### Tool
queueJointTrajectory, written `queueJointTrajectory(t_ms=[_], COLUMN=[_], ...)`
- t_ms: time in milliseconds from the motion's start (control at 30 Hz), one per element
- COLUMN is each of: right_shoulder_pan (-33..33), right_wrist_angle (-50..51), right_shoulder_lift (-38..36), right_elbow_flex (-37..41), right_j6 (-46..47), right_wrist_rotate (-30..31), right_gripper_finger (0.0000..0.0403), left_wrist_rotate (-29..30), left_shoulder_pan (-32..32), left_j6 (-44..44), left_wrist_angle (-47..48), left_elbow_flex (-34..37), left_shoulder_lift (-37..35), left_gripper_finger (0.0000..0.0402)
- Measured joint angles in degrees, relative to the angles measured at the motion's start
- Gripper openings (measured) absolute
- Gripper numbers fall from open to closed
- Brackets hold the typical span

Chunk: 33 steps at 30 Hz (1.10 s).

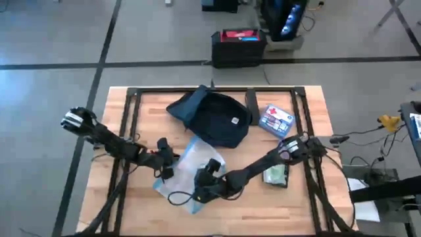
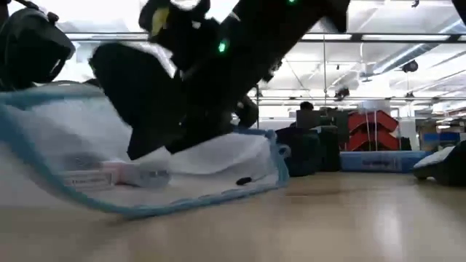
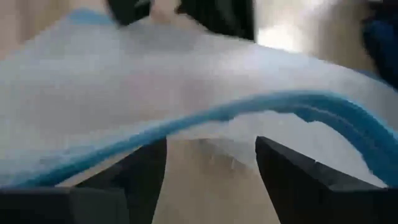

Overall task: Unpack backpack
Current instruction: Remove the white charger adapter inside the zip bag

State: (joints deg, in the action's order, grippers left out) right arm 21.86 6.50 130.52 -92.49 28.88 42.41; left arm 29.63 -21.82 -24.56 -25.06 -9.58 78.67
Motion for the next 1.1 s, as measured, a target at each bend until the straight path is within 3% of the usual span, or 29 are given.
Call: queueJointTrajectory(t_ms=[267,333,433,567,633,900,1100], right_shoulder_pan=[-4.25,-5.01,-6.64,-7.85,-7.56,-1.20,-0.84], right_wrist_angle=[-2.56,-4.39,-6.31,-6.94,-6.96,-17.88,-9.99], right_shoulder_lift=[0.91,0.93,1.11,2.05,2.04,-1.16,-0.77], right_elbow_flex=[0.00,0.00,-0.02,-0.10,-0.13,-0.15,0.07], right_j6=[-0.68,-4.36,-8.81,-6.37,-6.70,-23.20,-12.61], right_wrist_rotate=[1.10,0.04,-6.66,-17.18,-19.40,-7.35,-4.07], right_gripper_finger=[0.0285,0.0298,0.0307,0.0304,0.0296,0.0274,0.0260], left_wrist_rotate=[0.24,0.13,-0.31,-0.37,-0.46,-0.45,-0.56], left_shoulder_pan=[0.00,0.02,0.09,0.09,0.11,0.15,0.20], left_j6=[-0.02,0.03,0.22,0.28,0.29,1.94,7.28], left_wrist_angle=[-0.41,-0.35,-0.37,-0.40,-0.37,-0.93,-6.51], left_elbow_flex=[0.00,0.00,0.00,0.00,0.00,0.00,0.00], left_shoulder_lift=[-0.02,-0.02,-0.02,-0.02,-0.02,-0.02,-0.02], left_gripper_finger=[0.0025,0.0025,0.0025,0.0025,0.0025,0.0025,0.0025])
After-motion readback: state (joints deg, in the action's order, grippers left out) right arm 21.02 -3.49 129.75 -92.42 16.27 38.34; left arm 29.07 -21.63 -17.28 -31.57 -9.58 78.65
